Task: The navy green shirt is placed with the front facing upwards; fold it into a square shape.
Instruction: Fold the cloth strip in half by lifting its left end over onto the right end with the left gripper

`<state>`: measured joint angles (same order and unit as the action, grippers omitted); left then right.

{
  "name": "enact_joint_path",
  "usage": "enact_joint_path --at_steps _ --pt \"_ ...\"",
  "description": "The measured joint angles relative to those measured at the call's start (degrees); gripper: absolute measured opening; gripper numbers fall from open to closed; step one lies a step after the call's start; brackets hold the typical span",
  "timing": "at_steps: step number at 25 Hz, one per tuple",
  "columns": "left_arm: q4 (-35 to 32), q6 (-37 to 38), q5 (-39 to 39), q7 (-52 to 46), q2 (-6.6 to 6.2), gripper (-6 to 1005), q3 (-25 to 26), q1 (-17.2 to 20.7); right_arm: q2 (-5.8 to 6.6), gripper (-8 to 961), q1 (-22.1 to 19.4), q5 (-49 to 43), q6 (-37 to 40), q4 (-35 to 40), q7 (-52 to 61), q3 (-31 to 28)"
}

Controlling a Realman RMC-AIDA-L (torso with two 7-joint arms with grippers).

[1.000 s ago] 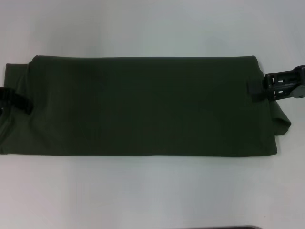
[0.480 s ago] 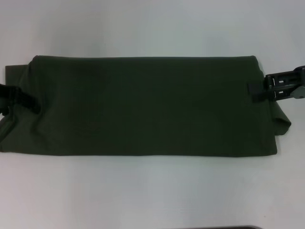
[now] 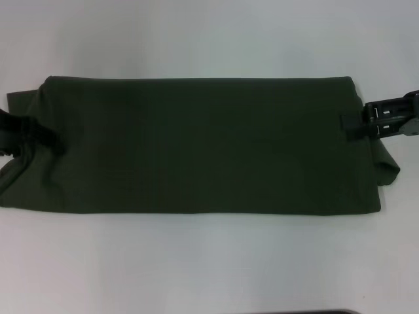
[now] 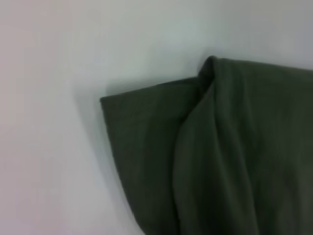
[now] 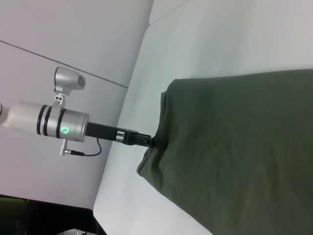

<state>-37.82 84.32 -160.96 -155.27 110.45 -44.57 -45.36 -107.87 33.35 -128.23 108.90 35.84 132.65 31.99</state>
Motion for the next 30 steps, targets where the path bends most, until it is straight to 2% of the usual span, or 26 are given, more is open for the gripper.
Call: enact_joint_path --at_steps 10,18,29,30 --pt "0.12 0.32 0.43 0.10 0.04 727 0.45 -0.27 0.04 852 -0.05 0.00 -0.01 -0.08 0.04 -0.01" --pt "-0.97 0.59 -0.24 0.41 0.65 683 -0.12 -0.33 0.12 852 -0.16 0.00 0.05 -0.08 0.12 -0.21" --pt "-1.18 2.47 -0.28 1.00 0.68 209 -0.36 -0.94 0.30 853 -0.13 0.00 0.09 -0.08 0.13 -0.79" --pt "-1.20 2.63 -0.32 1.15 0.67 191 -0.36 -0.98 0.30 853 -0.13 0.00 0.09 -0.08 0.12 -0.79"
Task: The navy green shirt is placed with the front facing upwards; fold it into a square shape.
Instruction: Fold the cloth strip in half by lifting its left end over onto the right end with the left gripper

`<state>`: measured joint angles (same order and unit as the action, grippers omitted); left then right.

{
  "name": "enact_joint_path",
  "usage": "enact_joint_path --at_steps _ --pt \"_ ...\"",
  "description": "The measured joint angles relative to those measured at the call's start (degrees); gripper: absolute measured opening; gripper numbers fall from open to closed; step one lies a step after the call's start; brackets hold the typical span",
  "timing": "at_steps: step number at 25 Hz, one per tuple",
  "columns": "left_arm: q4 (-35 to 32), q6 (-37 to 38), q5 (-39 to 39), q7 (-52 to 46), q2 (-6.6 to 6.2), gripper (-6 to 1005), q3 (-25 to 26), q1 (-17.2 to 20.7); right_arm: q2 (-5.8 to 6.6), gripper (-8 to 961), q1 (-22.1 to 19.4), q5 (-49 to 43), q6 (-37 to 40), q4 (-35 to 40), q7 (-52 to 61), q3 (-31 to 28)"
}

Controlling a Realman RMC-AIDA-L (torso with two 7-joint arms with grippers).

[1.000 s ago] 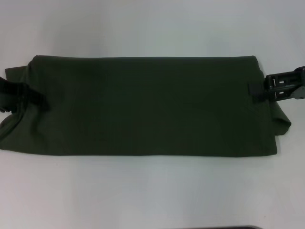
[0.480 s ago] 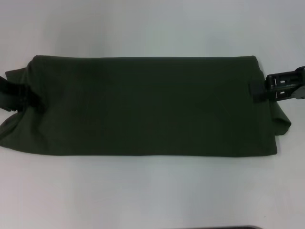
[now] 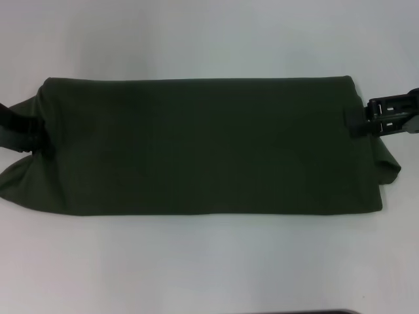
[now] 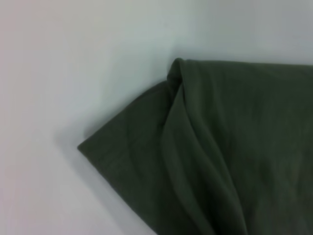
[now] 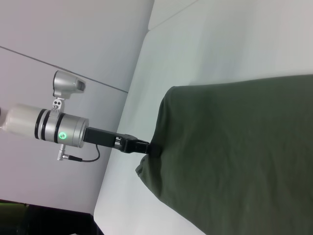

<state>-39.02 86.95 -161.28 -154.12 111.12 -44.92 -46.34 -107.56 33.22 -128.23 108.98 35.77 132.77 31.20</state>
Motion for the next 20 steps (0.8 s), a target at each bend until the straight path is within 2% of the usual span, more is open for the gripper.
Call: enact_joint_path --at_steps 5,12,20 --pt "-0.01 1.70 0.41 2.44 -0.05 99 0.44 -0.08 0.00 854 -0.05 0.00 0.00 0.00 -0.02 -0.17" --pt "-0.58 4.07 1.68 6.12 -0.52 105 3.10 0.10 0.00 853 0.02 0.00 0.00 0.00 0.04 -0.18" --pt "-2.07 7.89 2.29 7.86 -2.41 113 7.05 1.52 0.00 853 0.00 0.02 0.00 0.00 0.10 -0.31"
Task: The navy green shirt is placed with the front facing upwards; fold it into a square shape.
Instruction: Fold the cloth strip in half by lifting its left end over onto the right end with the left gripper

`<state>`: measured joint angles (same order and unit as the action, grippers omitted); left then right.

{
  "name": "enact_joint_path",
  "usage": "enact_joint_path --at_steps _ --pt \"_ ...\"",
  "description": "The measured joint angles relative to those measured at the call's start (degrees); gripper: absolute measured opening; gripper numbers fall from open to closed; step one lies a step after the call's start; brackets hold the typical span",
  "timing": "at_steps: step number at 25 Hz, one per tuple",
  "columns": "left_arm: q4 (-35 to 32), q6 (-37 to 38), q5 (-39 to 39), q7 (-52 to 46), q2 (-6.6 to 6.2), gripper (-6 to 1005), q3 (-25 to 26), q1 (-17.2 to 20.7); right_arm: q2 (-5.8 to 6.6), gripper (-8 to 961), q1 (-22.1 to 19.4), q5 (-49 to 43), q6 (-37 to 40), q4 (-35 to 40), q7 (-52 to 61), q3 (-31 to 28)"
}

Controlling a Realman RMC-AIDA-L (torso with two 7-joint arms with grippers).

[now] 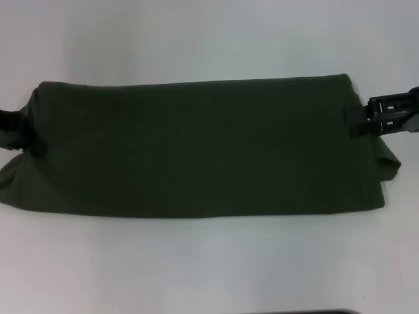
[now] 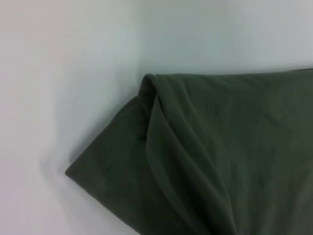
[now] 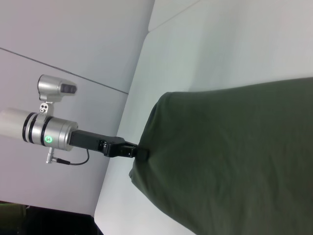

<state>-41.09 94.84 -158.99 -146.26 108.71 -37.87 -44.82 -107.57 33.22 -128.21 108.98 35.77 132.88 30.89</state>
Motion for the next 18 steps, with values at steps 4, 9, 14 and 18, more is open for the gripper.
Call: enact_joint_path --at_steps 4,9,14,18 --pt "-2.19 0.85 0.00 -0.26 -0.48 116 0.36 1.52 0.00 854 0.02 0.03 0.00 0.00 0.01 -0.25" --pt "-2.97 1.22 -0.33 -0.60 -1.46 121 1.54 2.53 0.00 852 0.14 0.06 0.00 0.00 0.02 -0.31" --pt "-3.68 1.31 -0.80 -0.96 -1.85 125 1.69 3.23 0.00 852 0.05 0.07 0.00 0.00 0.03 -0.76" --pt "-4.59 1.04 -1.48 -1.98 -2.01 129 1.55 3.89 0.15 852 -0.03 0.07 0.00 0.00 0.13 -1.09"
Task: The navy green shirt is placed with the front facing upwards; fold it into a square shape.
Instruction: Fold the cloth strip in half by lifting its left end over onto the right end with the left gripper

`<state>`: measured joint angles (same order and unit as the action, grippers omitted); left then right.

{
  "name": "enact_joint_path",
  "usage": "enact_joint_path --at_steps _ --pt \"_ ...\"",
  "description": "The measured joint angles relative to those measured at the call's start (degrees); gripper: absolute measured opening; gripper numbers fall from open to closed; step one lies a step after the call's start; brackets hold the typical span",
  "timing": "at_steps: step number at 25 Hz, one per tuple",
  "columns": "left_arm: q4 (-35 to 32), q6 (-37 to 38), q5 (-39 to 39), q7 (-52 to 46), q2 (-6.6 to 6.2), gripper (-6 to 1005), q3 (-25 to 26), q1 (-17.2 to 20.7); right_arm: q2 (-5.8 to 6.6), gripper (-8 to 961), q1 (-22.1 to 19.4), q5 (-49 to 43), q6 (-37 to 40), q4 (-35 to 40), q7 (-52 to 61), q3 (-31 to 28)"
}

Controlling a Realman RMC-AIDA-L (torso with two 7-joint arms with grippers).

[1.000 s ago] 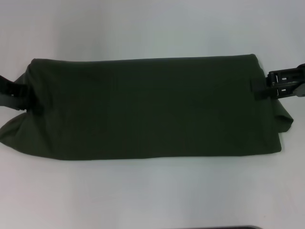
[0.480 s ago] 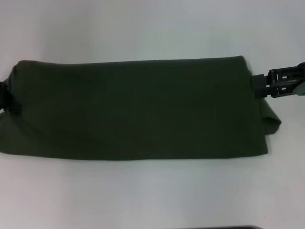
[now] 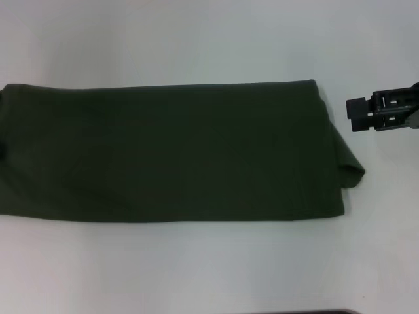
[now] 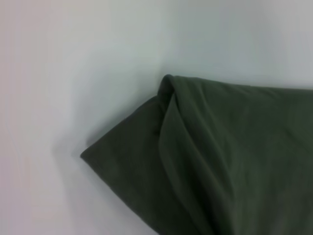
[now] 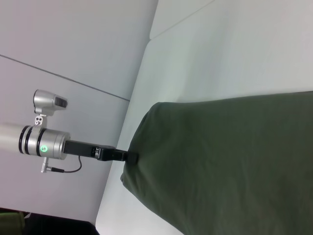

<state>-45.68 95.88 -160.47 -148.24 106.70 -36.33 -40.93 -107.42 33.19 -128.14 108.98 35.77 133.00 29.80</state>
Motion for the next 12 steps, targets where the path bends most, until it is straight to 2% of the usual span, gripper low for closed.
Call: enact_joint_path --at_steps 6,12 --pt "-0.37 2.33 1.59 1.43 -0.27 134 0.67 0.44 0.02 852 0.15 0.00 0.04 0.00 0.13 -0.01" --pt "-0.43 13.80 10.01 6.82 -0.47 140 6.00 -0.18 0.03 852 0.10 -0.01 0.07 0.00 0.15 -0.01"
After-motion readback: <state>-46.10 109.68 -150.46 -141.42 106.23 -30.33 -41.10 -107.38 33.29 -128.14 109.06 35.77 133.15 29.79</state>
